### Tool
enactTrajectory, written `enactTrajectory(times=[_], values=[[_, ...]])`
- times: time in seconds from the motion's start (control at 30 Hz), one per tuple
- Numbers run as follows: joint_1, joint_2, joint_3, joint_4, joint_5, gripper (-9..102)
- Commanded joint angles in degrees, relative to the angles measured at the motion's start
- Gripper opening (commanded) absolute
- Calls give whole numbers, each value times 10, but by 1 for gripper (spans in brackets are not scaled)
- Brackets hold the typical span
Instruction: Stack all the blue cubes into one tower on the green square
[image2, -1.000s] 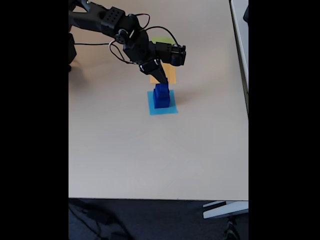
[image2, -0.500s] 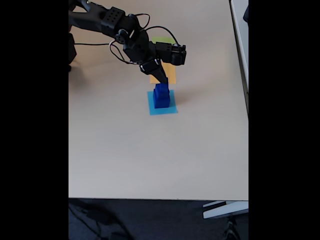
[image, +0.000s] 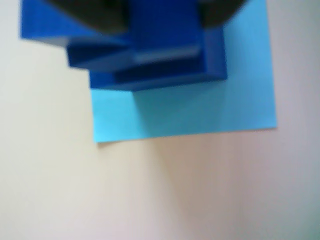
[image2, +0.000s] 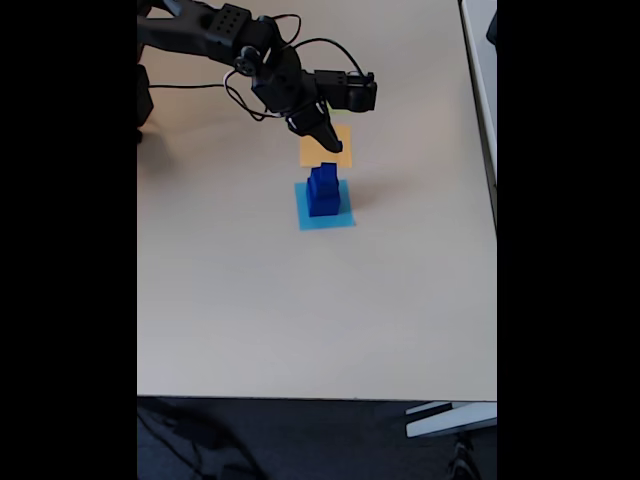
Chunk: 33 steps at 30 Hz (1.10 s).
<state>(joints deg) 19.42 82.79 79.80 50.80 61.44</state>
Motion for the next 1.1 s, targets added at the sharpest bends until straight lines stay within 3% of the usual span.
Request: enactTrajectory(times=[0.0,0.67,1.07], values=[[-21,61,21,-3,31,1],[-141,-42,54,-58,138,2],[-171,-85,142,-141,220,2]])
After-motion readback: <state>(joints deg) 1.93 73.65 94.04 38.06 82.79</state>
